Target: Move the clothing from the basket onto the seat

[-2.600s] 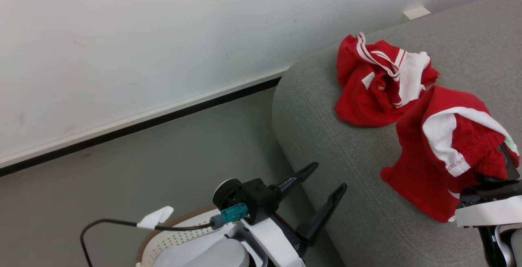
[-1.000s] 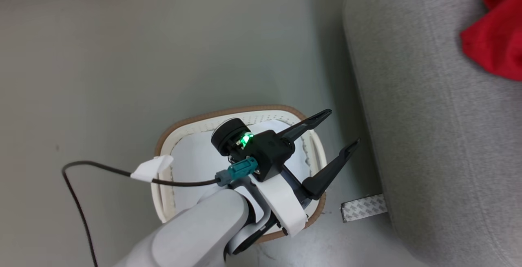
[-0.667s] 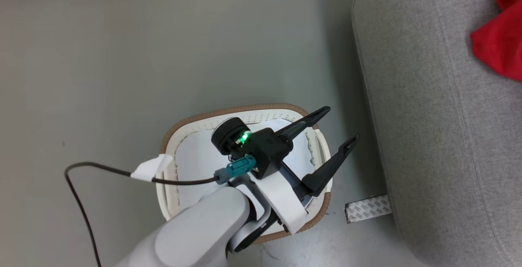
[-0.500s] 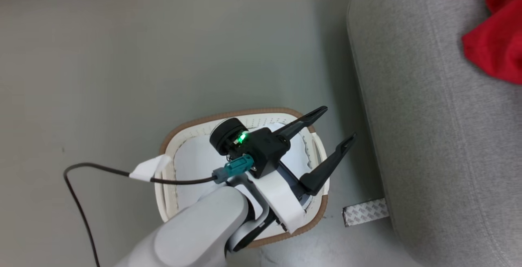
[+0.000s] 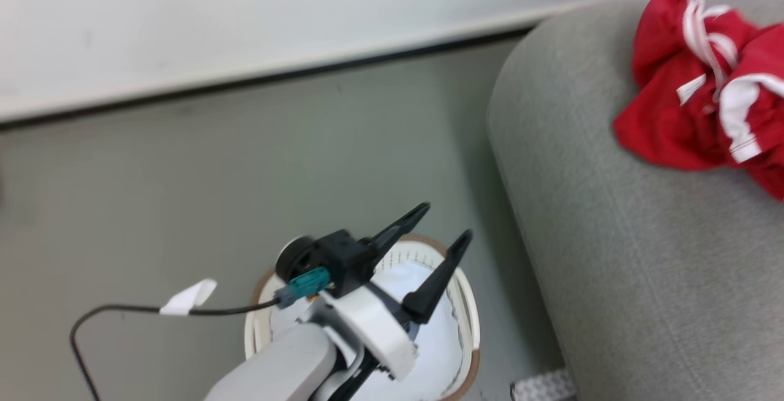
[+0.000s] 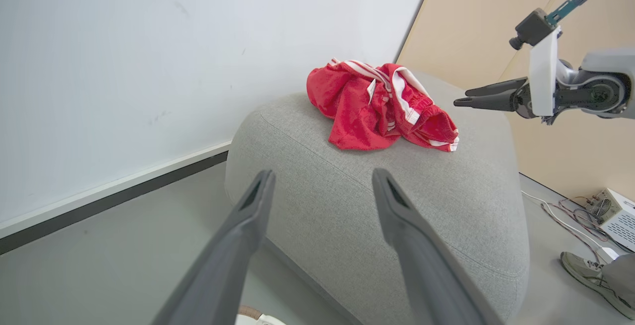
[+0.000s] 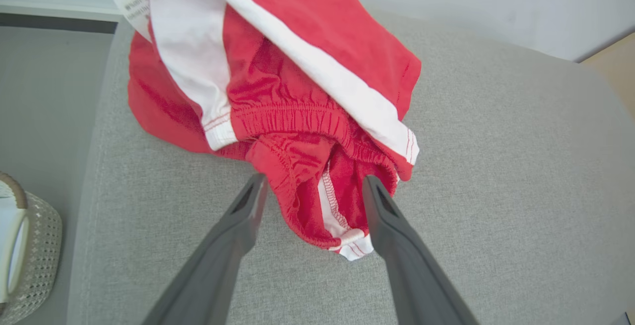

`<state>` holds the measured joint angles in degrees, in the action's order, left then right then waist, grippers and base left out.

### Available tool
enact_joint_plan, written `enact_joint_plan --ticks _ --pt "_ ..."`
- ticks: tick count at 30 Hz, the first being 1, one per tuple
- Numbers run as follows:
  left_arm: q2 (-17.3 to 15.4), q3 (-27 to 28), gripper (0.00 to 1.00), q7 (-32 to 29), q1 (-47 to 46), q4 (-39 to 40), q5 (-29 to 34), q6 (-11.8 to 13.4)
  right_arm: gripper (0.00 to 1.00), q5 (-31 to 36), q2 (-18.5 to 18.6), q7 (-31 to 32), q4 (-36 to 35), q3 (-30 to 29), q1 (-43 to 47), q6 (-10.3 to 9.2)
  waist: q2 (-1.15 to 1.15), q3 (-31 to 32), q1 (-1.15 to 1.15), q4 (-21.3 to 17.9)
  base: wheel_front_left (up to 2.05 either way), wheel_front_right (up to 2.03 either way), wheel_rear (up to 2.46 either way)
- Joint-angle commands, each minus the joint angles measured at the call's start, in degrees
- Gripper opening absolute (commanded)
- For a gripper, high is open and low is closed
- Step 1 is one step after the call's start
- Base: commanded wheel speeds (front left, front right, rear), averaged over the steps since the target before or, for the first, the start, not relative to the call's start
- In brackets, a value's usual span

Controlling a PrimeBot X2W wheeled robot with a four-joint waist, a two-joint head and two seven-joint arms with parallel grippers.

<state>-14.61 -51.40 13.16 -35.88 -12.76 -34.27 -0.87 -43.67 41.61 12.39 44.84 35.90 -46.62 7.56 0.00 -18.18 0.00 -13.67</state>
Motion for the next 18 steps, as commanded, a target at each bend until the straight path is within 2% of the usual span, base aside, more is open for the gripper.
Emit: enact_joint_plan --ticks 1,7,10,13,18 --pt "-1.1 0.7 1.0 0.6 2.3 0.3 -1.3 0.6 1.0 -1.6 1.5 -1.0 -1.5 1.2 0.9 -0.15 0.0 6.9 0.0 -0.6 0.0 0.0 0.0" --pt "-2.3 3.5 1.0 1.3 7.1 1.4 -3.8 2.7 1.0 -4.7 3.2 -3.2 -5.8 3.4 1.6 -0.15 0.0 14.4 0.0 0.4 0.0 0.0 0.0" --pt "-2.6 5.2 1.0 1.6 8.5 2.2 -4.9 3.8 1.0 -4.7 3.4 -4.3 -6.7 3.4 1.5 -0.15 0.0 16.1 0.0 0.8 0.0 0.0 0.0" --pt "-3.8 10.0 1.0 1.9 11.7 4.7 -8.1 4.4 1.0 -4.1 2.4 -7.6 -8.8 2.6 1.5 -0.15 0.0 18.1 0.0 1.6 0.0 0.0 0.0" --pt "-6.2 14.1 1.0 2.0 14.4 6.9 -8.0 6.1 1.0 -3.0 1.0 -11.6 -11.7 1.0 2.8 -0.15 0.0 18.7 0.0 2.8 0.0 0.0 0.0"
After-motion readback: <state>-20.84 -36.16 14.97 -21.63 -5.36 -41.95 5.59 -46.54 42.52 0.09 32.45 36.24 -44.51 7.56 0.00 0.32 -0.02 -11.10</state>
